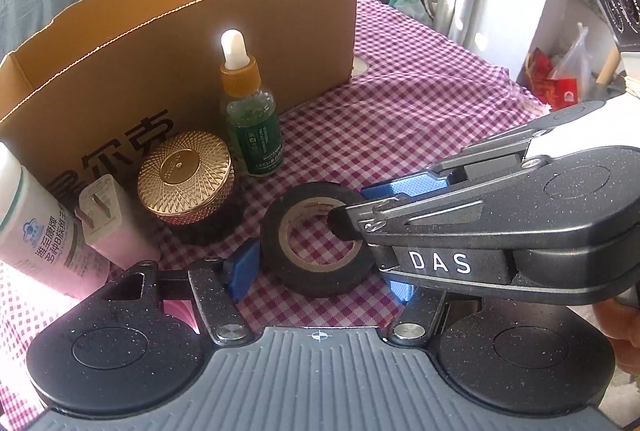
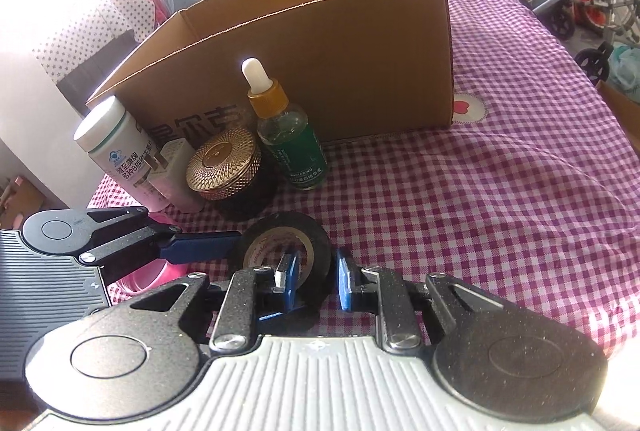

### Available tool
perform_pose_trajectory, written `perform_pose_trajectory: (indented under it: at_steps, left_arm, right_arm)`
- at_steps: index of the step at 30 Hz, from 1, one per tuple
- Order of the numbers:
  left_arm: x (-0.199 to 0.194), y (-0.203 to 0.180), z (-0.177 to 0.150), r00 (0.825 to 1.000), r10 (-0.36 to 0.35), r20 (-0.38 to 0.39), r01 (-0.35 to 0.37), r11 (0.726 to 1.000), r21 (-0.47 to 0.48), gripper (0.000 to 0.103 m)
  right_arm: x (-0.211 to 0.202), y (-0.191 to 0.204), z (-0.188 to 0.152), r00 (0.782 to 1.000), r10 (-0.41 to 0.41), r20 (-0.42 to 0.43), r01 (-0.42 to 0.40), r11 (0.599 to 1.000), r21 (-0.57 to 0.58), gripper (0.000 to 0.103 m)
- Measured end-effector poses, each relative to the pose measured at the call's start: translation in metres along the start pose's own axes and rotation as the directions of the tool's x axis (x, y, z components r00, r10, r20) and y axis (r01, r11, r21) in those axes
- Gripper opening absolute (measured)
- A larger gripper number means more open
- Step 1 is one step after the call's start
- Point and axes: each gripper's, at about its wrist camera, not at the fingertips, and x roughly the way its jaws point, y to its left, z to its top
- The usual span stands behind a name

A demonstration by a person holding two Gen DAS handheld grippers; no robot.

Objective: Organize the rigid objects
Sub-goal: 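Reach the right gripper to the black tape roll and grasp it, then carry the tape roll into the box and open the right gripper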

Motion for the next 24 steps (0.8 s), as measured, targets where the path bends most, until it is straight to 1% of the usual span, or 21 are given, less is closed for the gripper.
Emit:
perform_pose_trajectory:
  at_steps: [6,10,13,14,17,19,21,23,24]
  left_arm:
    - [-0.015,-0.007,0.001,0.999,-0.006,0.035,0.006,1.000,0.012,0.064]
    - [-0.036,-0.014,0.004,0.995,0.007,0.098,-0.009,1.000,0.030,0.064]
    - [-0.056,-0.016,0.008,0.987,0.021,0.157,-0.025,0.999,0.023,0.064]
    - [-0.063,-0.015,0.010,0.984,0.027,0.177,-0.031,0.999,0.019,0.064]
    - [-0.085,-0.012,0.017,0.966,0.066,0.252,-0.070,0.997,0.009,0.064]
    - [-0.100,-0.006,0.026,0.949,0.101,0.299,-0.105,0.994,-0.004,0.064]
    - [-0.112,0.003,0.037,0.934,0.132,0.331,-0.132,0.991,-0.024,0.064]
    - [-0.122,0.015,0.051,0.921,0.156,0.356,-0.147,0.988,-0.051,0.064]
    - [-0.126,0.023,0.059,0.919,0.162,0.359,-0.148,0.987,-0.067,0.064]
  right_arm:
    - [-0.019,0.002,-0.003,0.999,-0.010,0.039,0.009,1.000,0.025,0.022]
    - [-0.044,0.008,-0.001,0.995,-0.014,0.098,0.011,1.000,0.025,0.022]
    - [-0.064,0.017,0.006,0.988,-0.010,0.152,0.011,1.000,-0.003,0.023]
    - [-0.070,0.020,0.010,0.985,-0.005,0.172,0.008,1.000,-0.014,0.023]
    - [-0.087,0.033,0.025,0.973,0.019,0.231,-0.005,0.998,-0.061,0.023]
    - [-0.096,0.044,0.041,0.962,0.045,0.270,-0.016,0.994,-0.107,0.023]
    - [-0.101,0.054,0.057,0.953,0.067,0.296,-0.024,0.989,-0.149,0.023]
    - [-0.104,0.065,0.082,0.941,0.107,0.321,-0.042,0.978,-0.204,0.023]
    - [-0.104,0.069,0.094,0.938,0.128,0.323,-0.057,0.974,-0.219,0.023]
